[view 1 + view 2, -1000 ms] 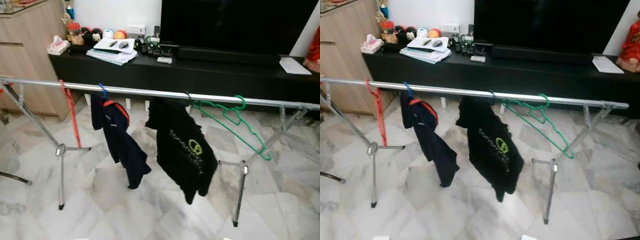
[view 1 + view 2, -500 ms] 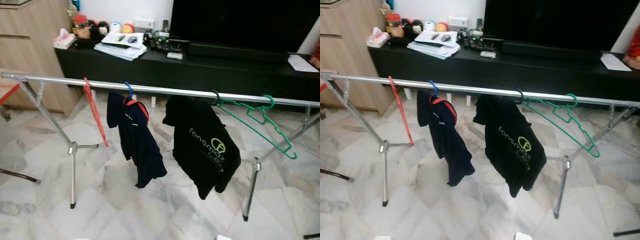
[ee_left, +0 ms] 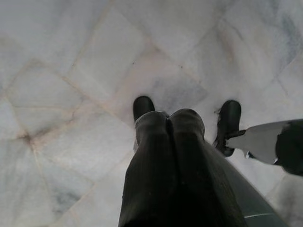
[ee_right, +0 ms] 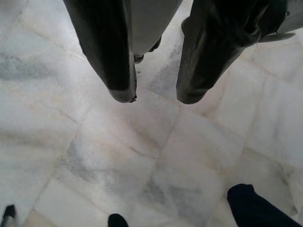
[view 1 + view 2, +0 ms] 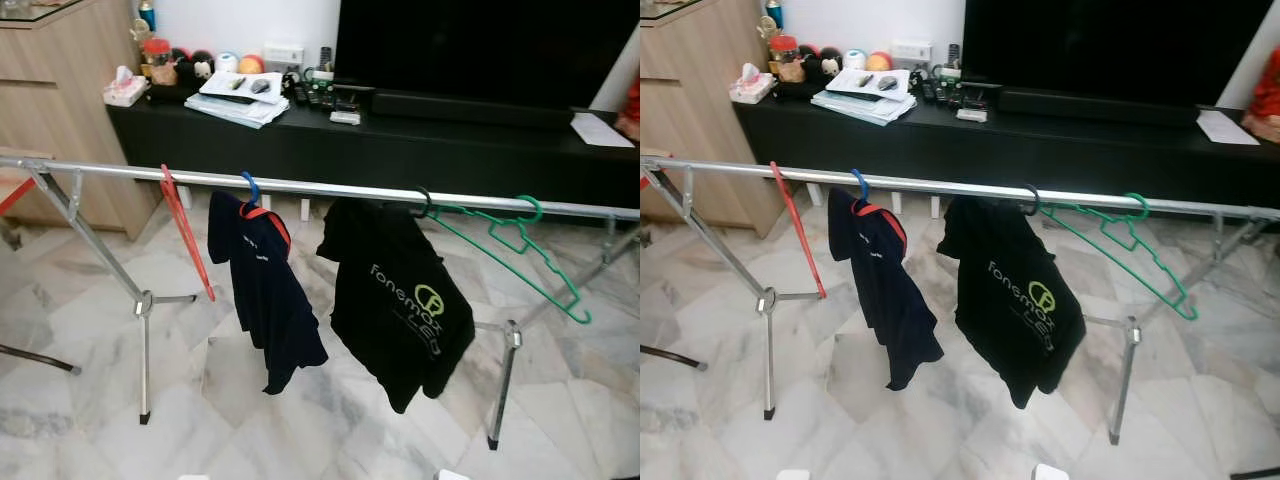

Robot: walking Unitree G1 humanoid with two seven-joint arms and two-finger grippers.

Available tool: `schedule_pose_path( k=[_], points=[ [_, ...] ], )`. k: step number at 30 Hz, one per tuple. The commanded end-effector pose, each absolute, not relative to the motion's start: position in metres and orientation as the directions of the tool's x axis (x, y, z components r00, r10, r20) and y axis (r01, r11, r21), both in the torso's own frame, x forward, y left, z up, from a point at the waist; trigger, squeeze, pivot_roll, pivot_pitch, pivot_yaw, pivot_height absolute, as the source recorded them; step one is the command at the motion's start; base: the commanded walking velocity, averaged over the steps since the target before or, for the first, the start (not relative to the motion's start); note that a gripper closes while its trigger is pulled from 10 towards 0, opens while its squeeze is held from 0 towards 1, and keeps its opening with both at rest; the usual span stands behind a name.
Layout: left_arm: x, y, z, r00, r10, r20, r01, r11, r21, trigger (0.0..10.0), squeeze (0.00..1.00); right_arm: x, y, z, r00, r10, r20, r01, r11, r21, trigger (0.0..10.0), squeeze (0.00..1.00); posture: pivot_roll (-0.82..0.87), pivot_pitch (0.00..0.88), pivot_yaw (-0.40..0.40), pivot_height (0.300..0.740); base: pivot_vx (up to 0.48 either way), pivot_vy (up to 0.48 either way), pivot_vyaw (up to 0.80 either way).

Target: Hang hanger

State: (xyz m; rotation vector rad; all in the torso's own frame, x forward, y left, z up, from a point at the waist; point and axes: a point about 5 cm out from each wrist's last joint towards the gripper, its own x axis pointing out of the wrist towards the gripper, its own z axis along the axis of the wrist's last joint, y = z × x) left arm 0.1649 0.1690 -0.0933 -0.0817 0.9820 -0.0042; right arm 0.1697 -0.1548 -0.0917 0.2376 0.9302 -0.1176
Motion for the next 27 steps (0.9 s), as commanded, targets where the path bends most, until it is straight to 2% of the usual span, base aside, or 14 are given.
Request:
schedule_pose_path(
  k=[1,5,14,16,17,27],
  points=[
    [0.150,0.154,-0.101,0.504,-0.068,-0.861,-0.006,0.997,-0.082,10.0,0.00,0.165,-0.155,-0.094,0.577,0.002,-0.817,0.201,0.969,0.144,10.0,0.00,0.00,0.107,-0.039,0.740,0.307,0.000,0.00],
    [0.150,0.133,-0.101,0.504,-0.087,-0.859,0.007,0.995,-0.097,10.0,0.00,0.165,-0.155,-0.094,0.579,0.005,-0.815,0.195,0.970,0.145,10.0,0.00,0.00,0.108,-0.040,0.740,0.310,0.000,0.00],
    [0.143,0.107,-0.102,0.497,-0.107,-0.861,0.029,0.994,-0.107,10.0,0.00,0.168,-0.156,-0.092,0.606,0.013,-0.796,0.174,0.974,0.149,10.0,0.00,-0.01,0.112,-0.043,0.740,0.268,0.000,0.00],
    [0.143,0.111,-0.102,0.498,-0.103,-0.861,0.023,0.994,-0.105,10.0,0.00,0.170,-0.155,-0.090,0.628,0.027,-0.778,0.157,0.974,0.161,10.0,0.00,-0.01,0.115,-0.043,0.740,0.000,0.000,0.00],
    [0.144,0.123,-0.103,0.500,-0.092,-0.861,0.017,0.995,-0.096,10.0,0.00,0.172,-0.155,-0.088,0.652,0.039,-0.757,0.147,0.973,0.176,10.0,0.00,-0.01,0.116,-0.044,0.740,0.000,0.000,0.00],
    [0.145,0.131,-0.102,0.499,-0.087,-0.862,0.018,0.996,-0.090,10.0,0.00,0.181,-0.156,-0.079,0.762,0.051,-0.645,0.127,0.966,0.227,10.0,0.00,-0.04,0.110,-0.057,0.740,0.000,0.000,0.00]
  ],
)
